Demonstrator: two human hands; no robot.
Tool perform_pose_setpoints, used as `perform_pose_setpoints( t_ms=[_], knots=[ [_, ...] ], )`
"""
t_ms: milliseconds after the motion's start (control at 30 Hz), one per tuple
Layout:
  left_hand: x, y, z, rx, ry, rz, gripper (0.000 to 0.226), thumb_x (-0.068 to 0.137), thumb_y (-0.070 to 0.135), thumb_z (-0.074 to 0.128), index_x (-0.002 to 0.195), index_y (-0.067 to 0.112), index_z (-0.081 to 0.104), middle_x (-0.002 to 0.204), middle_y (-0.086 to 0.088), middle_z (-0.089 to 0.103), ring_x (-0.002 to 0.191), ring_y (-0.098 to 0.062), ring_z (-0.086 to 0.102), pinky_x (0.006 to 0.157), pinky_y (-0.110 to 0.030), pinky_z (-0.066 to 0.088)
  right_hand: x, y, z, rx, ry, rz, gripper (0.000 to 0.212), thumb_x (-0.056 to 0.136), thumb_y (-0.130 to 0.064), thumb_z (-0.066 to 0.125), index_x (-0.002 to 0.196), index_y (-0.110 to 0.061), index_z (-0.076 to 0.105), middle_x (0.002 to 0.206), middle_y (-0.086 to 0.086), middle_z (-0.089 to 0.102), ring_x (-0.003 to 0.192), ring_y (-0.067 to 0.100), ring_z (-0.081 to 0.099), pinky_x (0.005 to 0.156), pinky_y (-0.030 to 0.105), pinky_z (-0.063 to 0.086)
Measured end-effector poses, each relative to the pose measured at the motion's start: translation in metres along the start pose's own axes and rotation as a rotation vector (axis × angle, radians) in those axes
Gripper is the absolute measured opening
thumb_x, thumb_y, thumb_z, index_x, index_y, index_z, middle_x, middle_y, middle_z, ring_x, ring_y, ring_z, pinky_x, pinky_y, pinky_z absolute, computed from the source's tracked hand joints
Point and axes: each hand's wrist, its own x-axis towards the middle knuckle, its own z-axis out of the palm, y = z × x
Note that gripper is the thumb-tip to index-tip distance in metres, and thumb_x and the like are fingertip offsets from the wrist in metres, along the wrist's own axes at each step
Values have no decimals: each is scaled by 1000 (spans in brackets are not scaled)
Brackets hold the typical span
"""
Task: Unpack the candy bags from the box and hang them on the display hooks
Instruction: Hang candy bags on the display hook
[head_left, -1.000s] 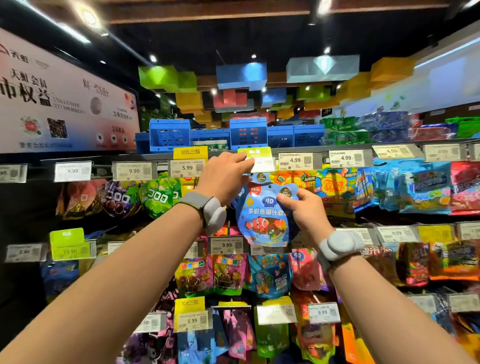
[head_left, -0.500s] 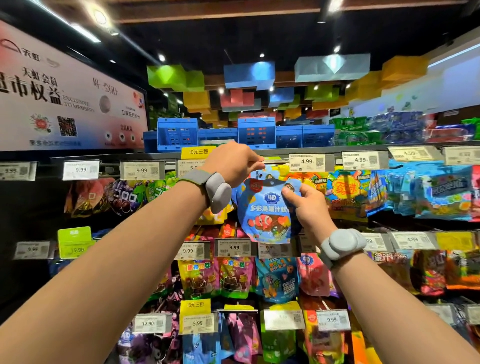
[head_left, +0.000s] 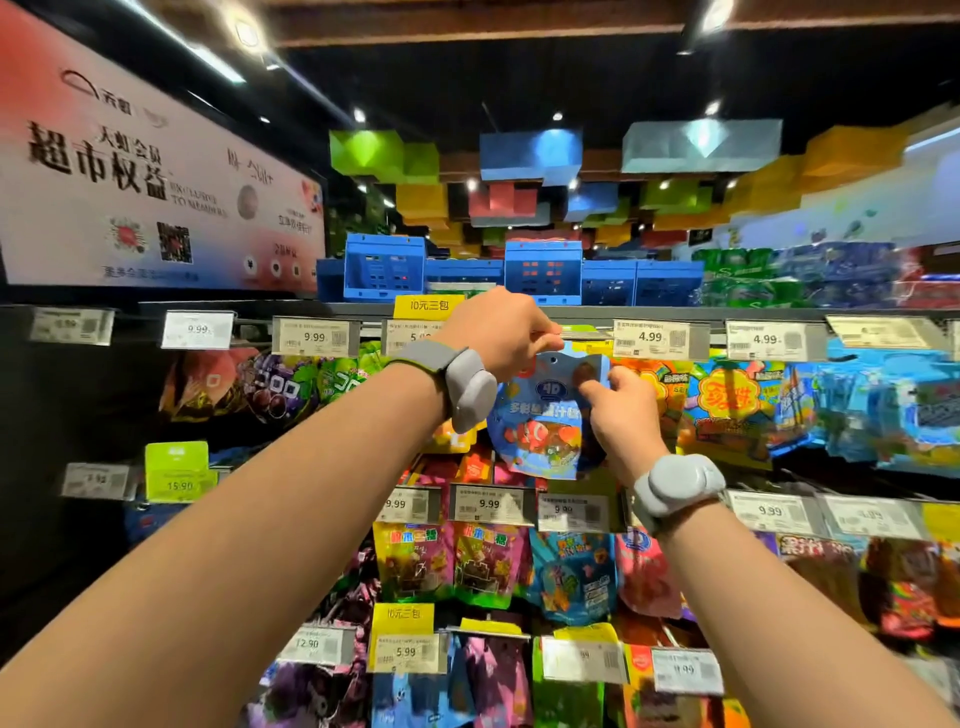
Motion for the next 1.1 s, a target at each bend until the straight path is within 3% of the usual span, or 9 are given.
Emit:
perform_pose_setpoints(
  t_ms=[133, 200, 333, 533, 667, 733, 833, 1000, 1100],
  knots=[
    [0, 1, 0, -1, 7, 9, 32, 95, 48, 55, 114, 29, 72, 101, 7, 75, 84, -12, 69, 58, -23, 41, 5, 6, 1, -23, 11, 16, 19, 92, -8, 58, 74, -9, 50, 73, 12, 58, 70, 24, 56, 64, 45, 52],
    [0, 1, 0, 0, 15, 19, 32, 95, 47, 56, 113, 28, 73, 106, 9, 74, 88, -13, 68, 63, -25, 46, 7, 6, 2, -43, 15, 19, 17, 91, -8, 58, 75, -9, 52, 78, 18, 62, 72, 26, 58, 69, 51, 56],
    [2, -1, 1, -5, 12, 19, 31, 94, 48, 57, 113, 29, 73, 110, 9, 73, 92, -15, 68, 67, -28, 50, 12, 7, 4, -60, 16, 18, 21, 94, -9, 58, 74, -10, 52, 76, 12, 60, 67, 21, 54, 57, 34, 48],
    [4, 0, 5, -7, -8, -16, 32, 93, 50, 57, 113, 31, 72, 105, 6, 75, 91, -17, 68, 74, -35, 56, 25, 19, 6, -24, -34, 43, 25, 93, -33, 67, 81, -12, 61, 85, 11, 66, 78, 26, 59, 68, 45, 50],
    [2, -1, 6, -7, -13, -20, 31, 93, 50, 57, 113, 32, 72, 107, 8, 74, 92, -16, 68, 74, -34, 56, 35, 26, 10, -241, -37, -85, 38, 96, -41, 61, 76, -10, 52, 75, 8, 52, 77, 27, 51, 64, 37, 35],
    [1, 0, 6, 0, -13, -24, 31, 93, 50, 57, 115, 33, 72, 108, 9, 73, 91, -17, 68, 74, -34, 56, 41, 30, 11, -333, -47, -104, 50, 94, -50, 59, 95, 1, 62, 90, 19, 59, 90, 33, 58, 68, 34, 34],
    [0, 1, 5, -9, -23, -19, 31, 94, 49, 57, 114, 31, 72, 108, 8, 74, 90, -17, 68, 75, -36, 56, 43, 30, 11, -367, -62, -75, 91, 79, -73, 46, 122, 6, 60, 114, 25, 62, 114, 40, 57, 83, 37, 40],
    [-2, 4, 1, -15, -50, -18, 32, 94, 47, 57, 115, 27, 73, 113, 7, 72, 93, -17, 68, 77, -37, 56, 45, 37, 11, -415, -36, -96, 105, 58, -88, 30, 102, 2, 62, 92, 17, 57, 86, 31, 54, 72, 32, 31],
    [-4, 7, 0, 16, -53, -28, 33, 95, 47, 56, 112, 26, 74, 109, 6, 73, 92, -20, 68, 76, -37, 56, 41, 36, 10, -446, -51, -71, 84, 72, -85, 37, 95, -5, 56, 91, 17, 55, 87, 32, 57, 70, 33, 32]
  ],
)
